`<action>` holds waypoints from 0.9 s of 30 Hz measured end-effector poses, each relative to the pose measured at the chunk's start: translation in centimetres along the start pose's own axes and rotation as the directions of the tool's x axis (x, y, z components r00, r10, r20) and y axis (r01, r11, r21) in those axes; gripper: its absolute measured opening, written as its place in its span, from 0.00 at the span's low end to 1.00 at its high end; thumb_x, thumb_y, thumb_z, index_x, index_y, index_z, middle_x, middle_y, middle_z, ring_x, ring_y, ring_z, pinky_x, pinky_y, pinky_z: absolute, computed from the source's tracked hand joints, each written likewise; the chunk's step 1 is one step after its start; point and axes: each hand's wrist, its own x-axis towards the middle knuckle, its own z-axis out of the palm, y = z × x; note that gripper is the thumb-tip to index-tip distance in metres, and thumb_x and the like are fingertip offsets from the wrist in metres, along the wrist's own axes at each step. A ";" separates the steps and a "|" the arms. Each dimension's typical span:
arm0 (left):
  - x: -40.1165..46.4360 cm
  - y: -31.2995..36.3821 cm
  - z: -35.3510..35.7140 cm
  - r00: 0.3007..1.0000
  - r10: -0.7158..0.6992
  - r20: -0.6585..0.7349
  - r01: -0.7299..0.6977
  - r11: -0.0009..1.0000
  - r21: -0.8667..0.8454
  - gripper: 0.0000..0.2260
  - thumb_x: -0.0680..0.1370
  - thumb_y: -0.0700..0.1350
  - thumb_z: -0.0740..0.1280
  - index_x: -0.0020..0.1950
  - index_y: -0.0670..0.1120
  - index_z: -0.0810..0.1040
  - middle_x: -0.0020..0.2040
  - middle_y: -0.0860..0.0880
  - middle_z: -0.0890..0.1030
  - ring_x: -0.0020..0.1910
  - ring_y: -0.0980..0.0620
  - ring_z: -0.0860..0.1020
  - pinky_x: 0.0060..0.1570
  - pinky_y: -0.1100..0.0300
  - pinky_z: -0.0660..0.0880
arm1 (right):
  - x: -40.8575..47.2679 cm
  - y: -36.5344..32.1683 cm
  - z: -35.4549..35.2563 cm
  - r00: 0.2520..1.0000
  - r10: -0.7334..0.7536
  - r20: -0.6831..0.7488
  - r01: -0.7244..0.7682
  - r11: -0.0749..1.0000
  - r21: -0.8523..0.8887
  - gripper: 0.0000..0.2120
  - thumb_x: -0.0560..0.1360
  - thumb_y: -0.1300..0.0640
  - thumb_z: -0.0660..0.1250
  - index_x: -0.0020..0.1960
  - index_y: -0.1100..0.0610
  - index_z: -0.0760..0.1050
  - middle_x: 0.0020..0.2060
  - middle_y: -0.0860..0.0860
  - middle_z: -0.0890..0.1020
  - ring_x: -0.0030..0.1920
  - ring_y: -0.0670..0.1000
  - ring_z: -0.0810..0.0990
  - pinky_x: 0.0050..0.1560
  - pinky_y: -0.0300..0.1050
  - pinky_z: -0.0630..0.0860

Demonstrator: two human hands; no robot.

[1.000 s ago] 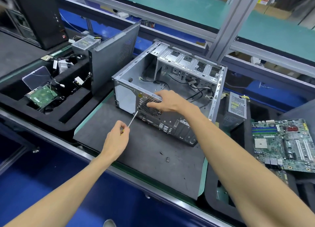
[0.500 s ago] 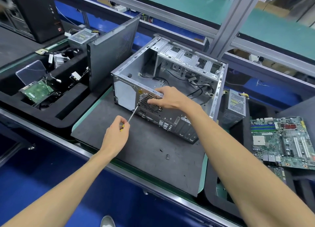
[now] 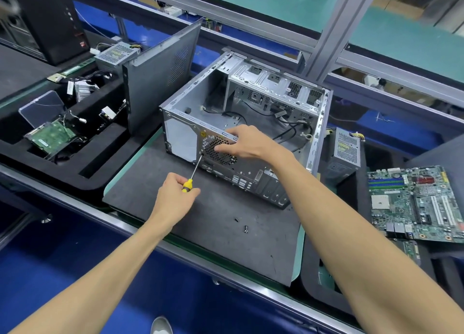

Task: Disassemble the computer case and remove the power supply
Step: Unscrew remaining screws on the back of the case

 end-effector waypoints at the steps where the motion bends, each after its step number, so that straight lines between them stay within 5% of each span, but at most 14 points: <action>1: -0.2 0.0 -0.2 0.995 0.066 -0.073 -0.059 0.993 0.099 0.09 0.76 0.46 0.72 0.49 0.46 0.73 0.39 0.49 0.79 0.36 0.49 0.77 0.33 0.58 0.72 | 0.0 0.0 0.0 1.000 -0.006 0.002 0.006 1.000 0.005 0.25 0.77 0.38 0.68 0.67 0.53 0.78 0.40 0.47 0.81 0.36 0.43 0.77 0.46 0.39 0.69; 4: -0.4 0.1 -0.9 0.985 0.140 -0.105 -0.137 0.990 0.033 0.05 0.77 0.44 0.72 0.47 0.46 0.77 0.37 0.49 0.84 0.34 0.49 0.82 0.32 0.51 0.81 | -0.1 0.0 0.0 0.999 -0.030 -0.012 0.030 0.999 0.012 0.15 0.77 0.39 0.69 0.54 0.50 0.81 0.34 0.45 0.81 0.32 0.40 0.78 0.36 0.37 0.69; 8: -0.3 0.8 -1.6 0.987 -0.083 0.139 0.117 0.959 -0.257 0.08 0.81 0.48 0.67 0.52 0.43 0.79 0.44 0.48 0.87 0.27 0.49 0.80 0.24 0.59 0.77 | -0.2 0.0 0.1 0.999 -0.039 -0.034 0.040 0.999 0.028 0.13 0.77 0.40 0.70 0.50 0.50 0.81 0.31 0.45 0.80 0.32 0.44 0.78 0.35 0.38 0.70; 12: 0.4 0.9 -2.5 0.866 -0.216 0.451 0.468 0.669 -0.577 0.12 0.83 0.49 0.63 0.56 0.41 0.78 0.39 0.49 0.82 0.20 0.58 0.61 0.15 0.67 0.57 | -0.4 0.0 0.0 0.998 -0.035 -0.046 0.037 0.998 0.049 0.13 0.76 0.41 0.70 0.51 0.50 0.82 0.29 0.43 0.80 0.33 0.45 0.79 0.35 0.39 0.71; 14: 0.5 1.0 -2.7 0.855 -0.223 0.468 0.499 0.598 -0.627 0.08 0.80 0.47 0.68 0.49 0.42 0.77 0.36 0.49 0.75 0.21 0.58 0.60 0.14 0.67 0.54 | -0.5 -0.1 0.0 0.998 -0.036 -0.049 0.038 0.998 0.046 0.14 0.77 0.41 0.70 0.52 0.50 0.82 0.30 0.44 0.80 0.33 0.44 0.78 0.35 0.40 0.70; 19: 0.1 0.4 -2.7 0.987 -0.140 0.076 0.156 0.940 -0.303 0.10 0.74 0.43 0.76 0.45 0.38 0.80 0.34 0.44 0.75 0.24 0.53 0.67 0.21 0.63 0.64 | -0.5 0.0 0.0 0.998 -0.033 -0.056 0.036 0.998 0.051 0.10 0.76 0.41 0.70 0.44 0.47 0.79 0.27 0.44 0.78 0.31 0.42 0.76 0.34 0.40 0.69; 21: 0.1 0.1 -2.9 0.998 -0.049 -0.034 0.041 0.980 -0.196 0.12 0.74 0.48 0.76 0.44 0.39 0.82 0.36 0.43 0.82 0.25 0.52 0.70 0.23 0.62 0.68 | -0.5 0.0 0.1 0.998 -0.032 -0.061 0.035 0.998 0.049 0.12 0.76 0.41 0.70 0.38 0.44 0.75 0.26 0.44 0.77 0.30 0.42 0.76 0.33 0.41 0.69; 23: 0.2 0.3 -3.1 0.995 -0.094 0.015 0.095 0.962 -0.255 0.12 0.76 0.50 0.73 0.45 0.41 0.83 0.37 0.46 0.84 0.23 0.54 0.68 0.20 0.65 0.64 | -0.6 0.0 0.1 0.998 -0.023 -0.060 0.026 0.998 0.051 0.12 0.76 0.40 0.70 0.40 0.45 0.76 0.26 0.45 0.78 0.31 0.43 0.76 0.33 0.41 0.69; 25: 0.5 0.4 -3.5 0.932 -0.246 0.267 0.346 0.826 -0.445 0.13 0.79 0.52 0.70 0.50 0.41 0.82 0.34 0.48 0.80 0.21 0.57 0.63 0.16 0.67 0.57 | -0.6 0.0 0.1 0.998 -0.013 -0.059 0.017 0.998 0.053 0.12 0.76 0.40 0.70 0.45 0.48 0.79 0.28 0.46 0.80 0.31 0.44 0.77 0.34 0.41 0.69; 27: 0.6 0.6 -3.7 0.781 -0.294 0.551 0.608 0.560 -0.563 0.16 0.79 0.53 0.67 0.56 0.41 0.80 0.31 0.52 0.74 0.19 0.59 0.61 0.14 0.68 0.54 | -0.7 0.0 0.2 0.998 -0.012 -0.069 0.015 0.999 0.046 0.12 0.76 0.40 0.69 0.45 0.49 0.80 0.29 0.45 0.80 0.31 0.43 0.77 0.33 0.41 0.68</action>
